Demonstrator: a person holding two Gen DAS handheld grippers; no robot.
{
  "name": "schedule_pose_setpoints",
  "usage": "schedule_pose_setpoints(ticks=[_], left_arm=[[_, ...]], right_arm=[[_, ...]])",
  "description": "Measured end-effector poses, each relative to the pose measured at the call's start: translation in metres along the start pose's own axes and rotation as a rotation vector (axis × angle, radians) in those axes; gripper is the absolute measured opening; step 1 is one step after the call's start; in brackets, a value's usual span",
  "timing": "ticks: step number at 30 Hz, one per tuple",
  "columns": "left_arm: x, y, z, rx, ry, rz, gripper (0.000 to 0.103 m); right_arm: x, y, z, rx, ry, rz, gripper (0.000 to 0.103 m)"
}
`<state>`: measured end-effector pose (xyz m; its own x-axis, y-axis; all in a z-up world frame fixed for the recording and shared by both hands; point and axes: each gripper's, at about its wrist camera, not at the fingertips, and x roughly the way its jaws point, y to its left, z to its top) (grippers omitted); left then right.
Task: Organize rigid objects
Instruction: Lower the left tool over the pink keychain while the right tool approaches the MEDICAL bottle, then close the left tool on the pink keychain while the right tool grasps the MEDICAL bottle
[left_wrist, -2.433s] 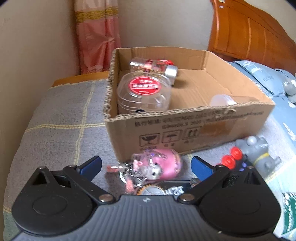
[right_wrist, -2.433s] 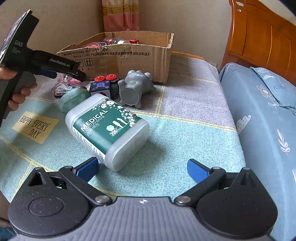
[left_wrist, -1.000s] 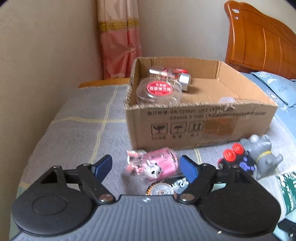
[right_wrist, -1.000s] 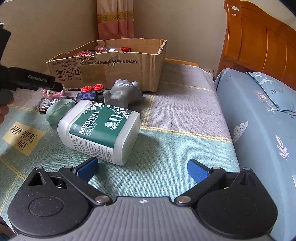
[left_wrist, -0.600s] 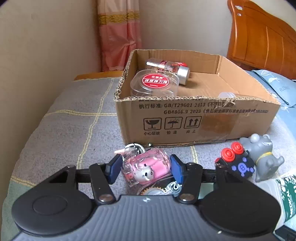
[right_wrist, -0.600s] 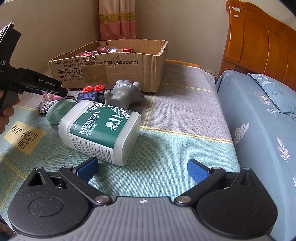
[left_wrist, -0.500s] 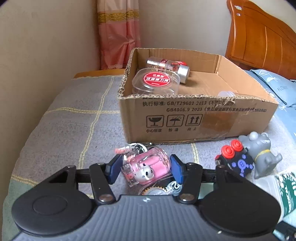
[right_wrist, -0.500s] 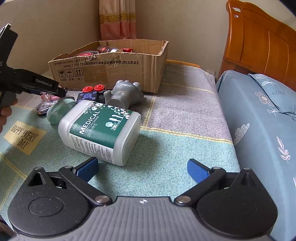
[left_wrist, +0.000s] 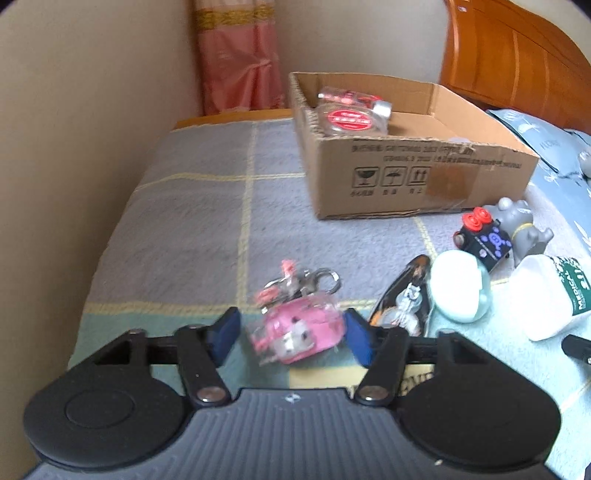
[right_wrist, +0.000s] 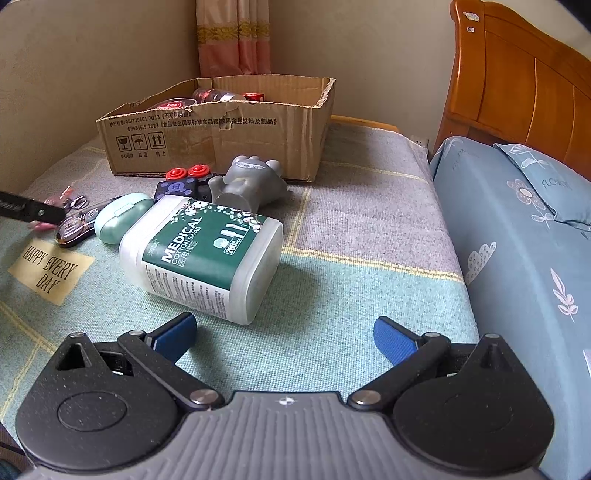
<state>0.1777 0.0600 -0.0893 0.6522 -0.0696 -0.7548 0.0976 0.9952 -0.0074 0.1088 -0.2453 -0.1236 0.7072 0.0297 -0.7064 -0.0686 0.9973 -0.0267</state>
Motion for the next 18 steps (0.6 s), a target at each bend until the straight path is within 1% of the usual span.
schedule_pose_setpoints(ticks=[2,4,6,7,11,18], left_arm=[[-0.003,0.002,-0.005,-0.037,-0.005,0.032,0.082],[-0.005,0.002,-0.01,-0.068,0.001,0.046,0.084],[-0.003,0.003,-0.015,-0.117,0.041,0.037,0.087],[-0.005,0.001,-0.017,-0.131,0.028,0.039,0.087],[-0.005,-0.004,-0.015,-0.161,0.019,-0.01,0.086],[0.011,-0.005,0.004,-0.188,0.0,-0.059,0.086]], right_arm=[[-0.001,0.001,-0.001,-0.001,0.001,0.001,0.103],[-0.001,0.003,-0.001,-0.003,0.001,0.003,0.103],[-0.002,0.004,-0.002,-0.004,0.001,0.004,0.103],[-0.002,0.004,-0.002,-0.005,0.001,0.005,0.103],[-0.001,0.004,-0.001,-0.01,-0.001,0.011,0.103],[-0.002,0.003,-0.002,-0.016,-0.01,0.018,0.103]])
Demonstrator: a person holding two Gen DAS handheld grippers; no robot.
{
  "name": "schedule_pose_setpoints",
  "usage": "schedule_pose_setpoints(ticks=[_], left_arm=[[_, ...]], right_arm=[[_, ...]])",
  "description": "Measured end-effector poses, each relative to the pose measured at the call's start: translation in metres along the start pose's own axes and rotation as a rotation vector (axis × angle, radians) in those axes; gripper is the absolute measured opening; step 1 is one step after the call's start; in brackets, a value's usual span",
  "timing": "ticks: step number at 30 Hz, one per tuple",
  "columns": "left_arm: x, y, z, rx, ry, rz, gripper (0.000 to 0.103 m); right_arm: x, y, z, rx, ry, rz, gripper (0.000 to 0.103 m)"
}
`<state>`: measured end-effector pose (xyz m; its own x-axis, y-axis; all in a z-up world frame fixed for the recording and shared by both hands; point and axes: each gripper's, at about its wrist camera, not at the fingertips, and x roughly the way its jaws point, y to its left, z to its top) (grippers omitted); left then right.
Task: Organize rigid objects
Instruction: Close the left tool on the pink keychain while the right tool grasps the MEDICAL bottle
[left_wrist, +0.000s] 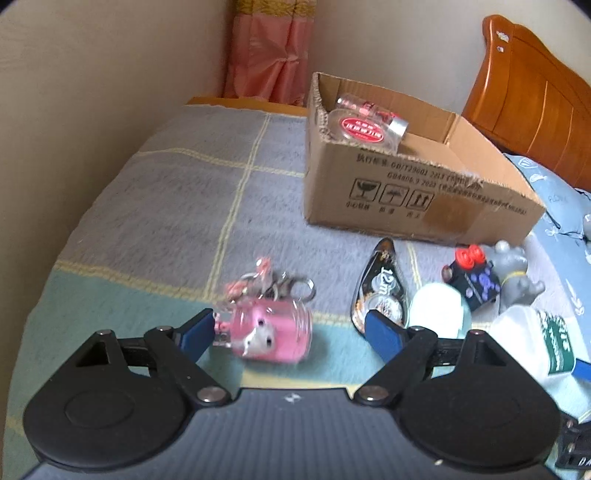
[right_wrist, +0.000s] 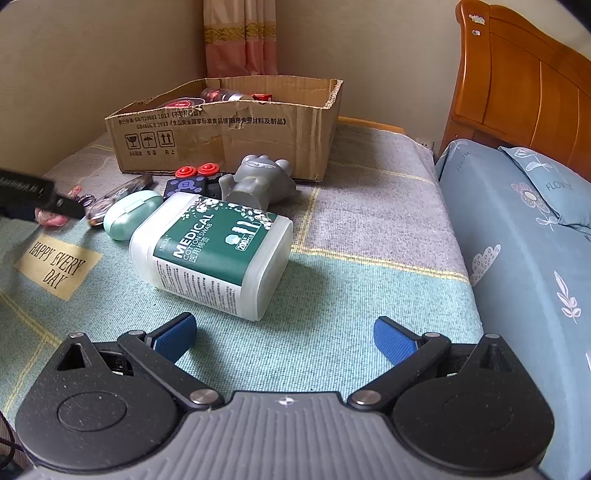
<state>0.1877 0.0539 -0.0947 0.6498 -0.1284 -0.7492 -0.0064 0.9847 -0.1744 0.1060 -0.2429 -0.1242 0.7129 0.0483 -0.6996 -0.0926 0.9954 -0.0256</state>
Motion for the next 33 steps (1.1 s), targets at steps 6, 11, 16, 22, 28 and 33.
schedule_pose_setpoints(ticks=[6,11,16,22,28,33], left_arm=[[-0.001,-0.001,-0.004,0.029,-0.026,-0.001,0.08],[-0.009,0.007,-0.009,0.077,-0.021,0.0,0.075],[-0.009,0.011,-0.009,0.128,-0.022,-0.011,0.07],[-0.008,0.011,-0.01,0.164,-0.027,-0.031,0.067],[-0.006,0.009,-0.01,0.208,-0.037,-0.032,0.066],[-0.002,0.004,-0.01,0.256,-0.049,-0.027,0.066]], right_arm=[[0.0,0.0,0.001,-0.003,0.01,0.005,0.103],[-0.003,0.008,0.006,-0.02,0.025,0.074,0.103],[-0.001,0.022,0.02,-0.007,0.026,0.17,0.103],[0.008,0.038,0.04,-0.03,0.025,0.187,0.103],[0.024,0.045,0.052,-0.046,0.042,0.16,0.103],[0.033,0.046,0.058,-0.047,0.054,0.147,0.103]])
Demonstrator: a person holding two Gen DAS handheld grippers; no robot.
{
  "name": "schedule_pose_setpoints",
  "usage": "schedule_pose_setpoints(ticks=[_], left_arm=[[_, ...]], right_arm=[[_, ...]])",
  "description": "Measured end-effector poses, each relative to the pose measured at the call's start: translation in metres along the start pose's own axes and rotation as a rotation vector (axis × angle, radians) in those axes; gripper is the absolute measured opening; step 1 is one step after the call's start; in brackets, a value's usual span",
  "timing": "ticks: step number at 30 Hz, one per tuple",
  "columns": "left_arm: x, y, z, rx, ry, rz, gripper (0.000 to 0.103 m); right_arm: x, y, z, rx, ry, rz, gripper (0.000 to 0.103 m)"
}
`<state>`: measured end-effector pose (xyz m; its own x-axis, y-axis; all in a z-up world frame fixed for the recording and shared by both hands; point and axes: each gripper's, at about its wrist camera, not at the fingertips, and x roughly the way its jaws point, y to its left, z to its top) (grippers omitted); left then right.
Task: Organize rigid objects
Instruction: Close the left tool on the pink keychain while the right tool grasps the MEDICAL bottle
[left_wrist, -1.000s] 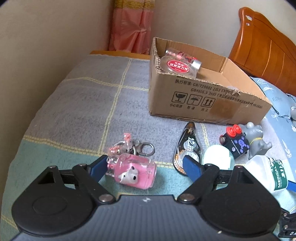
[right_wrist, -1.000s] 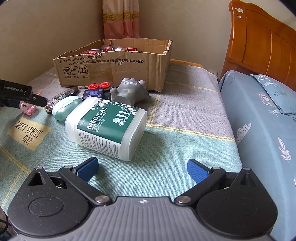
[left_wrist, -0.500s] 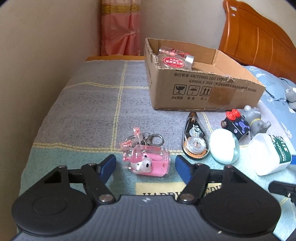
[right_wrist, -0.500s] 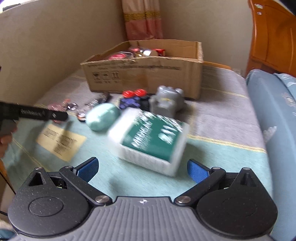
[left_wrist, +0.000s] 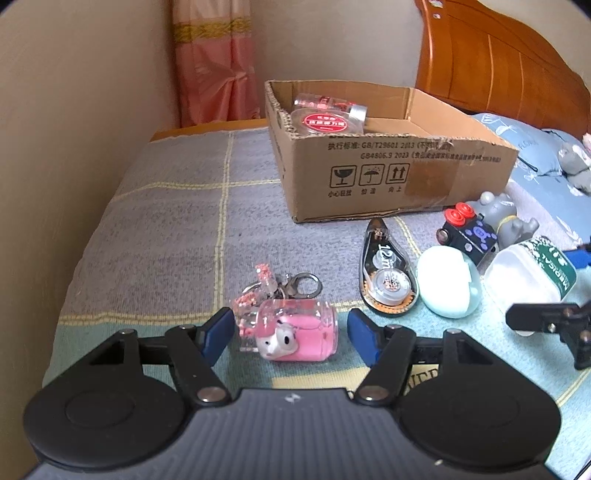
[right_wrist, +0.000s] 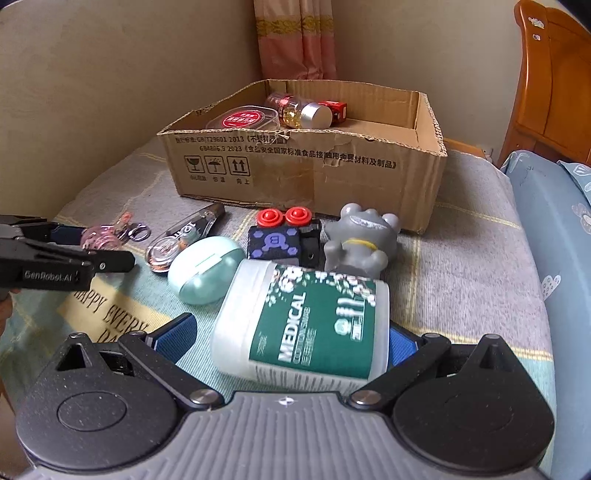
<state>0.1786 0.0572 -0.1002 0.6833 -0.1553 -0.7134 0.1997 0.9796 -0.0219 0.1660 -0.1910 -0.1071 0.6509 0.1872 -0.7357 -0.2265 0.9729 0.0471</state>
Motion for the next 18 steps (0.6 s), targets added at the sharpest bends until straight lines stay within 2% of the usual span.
schedule_pose_setpoints(ticks=[4,7,9,10,18], left_arm=[[0.0006,-0.0014,0.0017,0.013,0.002,-0.009,0.063],[-0.0005,-0.0014,0.0014,0.018,0.005,-0.013,0.061],[-0.0012,-0.0004,0.0009,0.017,0.002,-0.01,0.053],[-0.0016,0.0004,0.0012,0.017,0.002,-0.01,0.05],[-0.0063,-0.0008,0.005,0.074,0.042,-0.045,0.049]], right_arm=[[0.0047,-0.0005,0.0037,-0.004,0.007,-0.01,0.103],[0.007,-0.0007,0.005,-0.009,0.016,-0.027,0.098],[0.0088,-0.0007,0.0055,-0.018,0.024,-0.048,0.092],[0.0088,-0.001,0.0052,-0.025,0.026,-0.048,0.092],[0.0012,0.003,0.0023,-0.118,0.031,-0.03,0.09]])
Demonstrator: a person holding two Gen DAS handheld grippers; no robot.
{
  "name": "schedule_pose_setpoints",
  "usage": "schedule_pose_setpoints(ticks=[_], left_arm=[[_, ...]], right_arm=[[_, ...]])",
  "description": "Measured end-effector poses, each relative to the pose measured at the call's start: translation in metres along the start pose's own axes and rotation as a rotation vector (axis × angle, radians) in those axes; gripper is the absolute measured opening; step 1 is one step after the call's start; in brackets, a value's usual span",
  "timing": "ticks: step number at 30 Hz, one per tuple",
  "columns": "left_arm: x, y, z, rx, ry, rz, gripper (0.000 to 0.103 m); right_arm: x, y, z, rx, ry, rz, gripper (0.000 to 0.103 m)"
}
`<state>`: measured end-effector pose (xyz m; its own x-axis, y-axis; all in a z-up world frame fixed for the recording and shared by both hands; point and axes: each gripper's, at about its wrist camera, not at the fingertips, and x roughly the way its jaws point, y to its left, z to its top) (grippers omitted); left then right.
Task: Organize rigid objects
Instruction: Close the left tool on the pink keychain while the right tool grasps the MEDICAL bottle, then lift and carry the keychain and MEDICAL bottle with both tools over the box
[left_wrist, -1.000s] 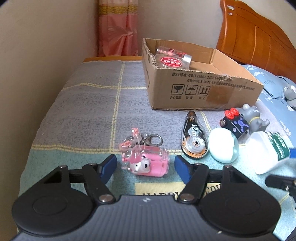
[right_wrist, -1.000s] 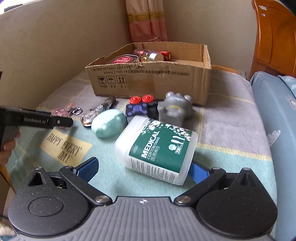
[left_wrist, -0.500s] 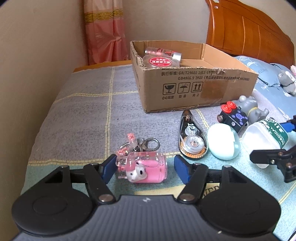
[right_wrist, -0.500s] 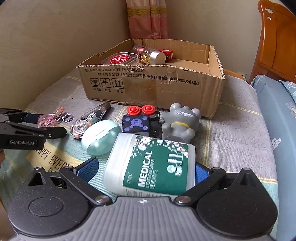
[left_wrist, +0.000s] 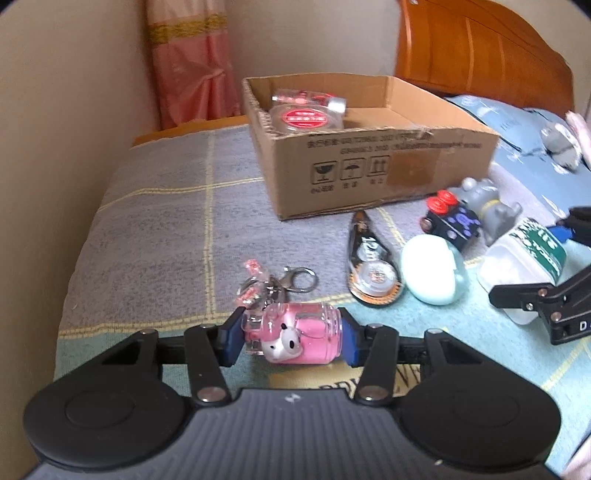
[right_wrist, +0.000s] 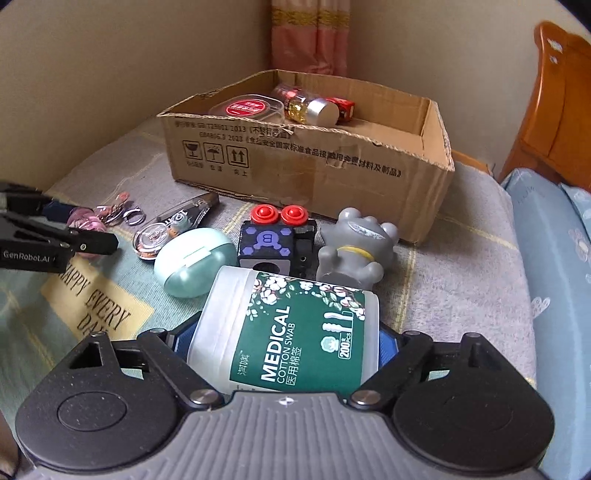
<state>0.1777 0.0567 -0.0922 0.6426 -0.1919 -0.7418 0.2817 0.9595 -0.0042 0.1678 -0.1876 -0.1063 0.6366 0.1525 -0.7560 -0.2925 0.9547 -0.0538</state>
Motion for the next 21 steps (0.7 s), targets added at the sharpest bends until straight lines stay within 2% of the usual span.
schedule_pose_setpoints(ticks=[13,21], left_arm=[[-0.04,-0.018,0.033,0.135,0.037,-0.06,0.049],[-0.062,-0.029,0.057,0.15,0.038,-0.104,0.049]], right_arm=[[-0.045,-0.014,0.009,-0.076,-0.029,0.084,0.09],[-0.067,-0.028,0.026,-0.115,-0.076,0.104,0.09]])
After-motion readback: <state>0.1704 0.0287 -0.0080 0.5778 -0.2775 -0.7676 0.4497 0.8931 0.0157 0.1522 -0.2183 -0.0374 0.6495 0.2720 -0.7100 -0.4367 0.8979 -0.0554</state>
